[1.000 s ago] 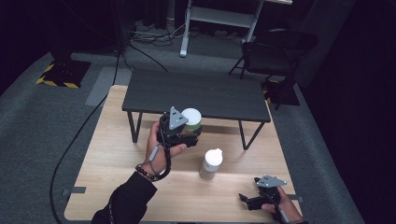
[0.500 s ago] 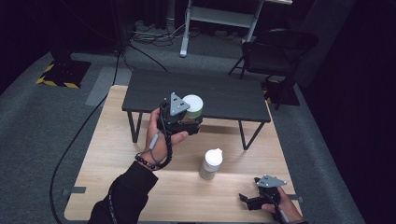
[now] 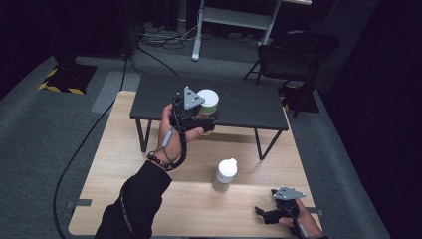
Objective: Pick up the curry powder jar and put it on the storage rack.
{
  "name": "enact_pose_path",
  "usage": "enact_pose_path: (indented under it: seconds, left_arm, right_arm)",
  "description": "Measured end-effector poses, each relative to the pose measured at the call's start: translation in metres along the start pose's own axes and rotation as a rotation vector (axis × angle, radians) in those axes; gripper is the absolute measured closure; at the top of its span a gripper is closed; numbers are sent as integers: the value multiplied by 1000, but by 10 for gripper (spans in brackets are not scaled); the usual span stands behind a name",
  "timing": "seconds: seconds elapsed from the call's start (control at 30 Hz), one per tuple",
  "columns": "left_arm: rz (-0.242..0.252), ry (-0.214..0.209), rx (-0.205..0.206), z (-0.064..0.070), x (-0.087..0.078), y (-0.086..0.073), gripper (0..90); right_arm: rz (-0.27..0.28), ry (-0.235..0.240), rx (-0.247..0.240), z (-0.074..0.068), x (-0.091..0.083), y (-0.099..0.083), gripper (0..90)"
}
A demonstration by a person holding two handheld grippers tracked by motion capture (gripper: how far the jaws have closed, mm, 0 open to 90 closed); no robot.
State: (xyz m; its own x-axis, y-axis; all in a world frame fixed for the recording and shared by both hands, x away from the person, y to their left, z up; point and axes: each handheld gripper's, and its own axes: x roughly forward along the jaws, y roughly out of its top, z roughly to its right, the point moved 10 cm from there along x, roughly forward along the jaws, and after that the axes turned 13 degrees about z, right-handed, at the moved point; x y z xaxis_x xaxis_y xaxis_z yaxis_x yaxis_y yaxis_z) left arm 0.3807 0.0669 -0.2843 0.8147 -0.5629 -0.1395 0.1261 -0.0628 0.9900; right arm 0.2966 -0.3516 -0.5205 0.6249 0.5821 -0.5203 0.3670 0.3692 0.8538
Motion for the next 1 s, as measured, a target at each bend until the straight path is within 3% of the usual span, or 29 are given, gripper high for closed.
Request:
enact_pose_path:
  seconds: [0.57, 1.0]
  left_arm:
    - [-13, 49, 14, -8, 24, 10, 340]
    - [-23, 106, -9, -21, 39, 9, 341]
  right_arm:
    - [0, 0, 1, 0, 0, 0, 1]
    - [1, 1, -1, 0, 0, 0, 1]
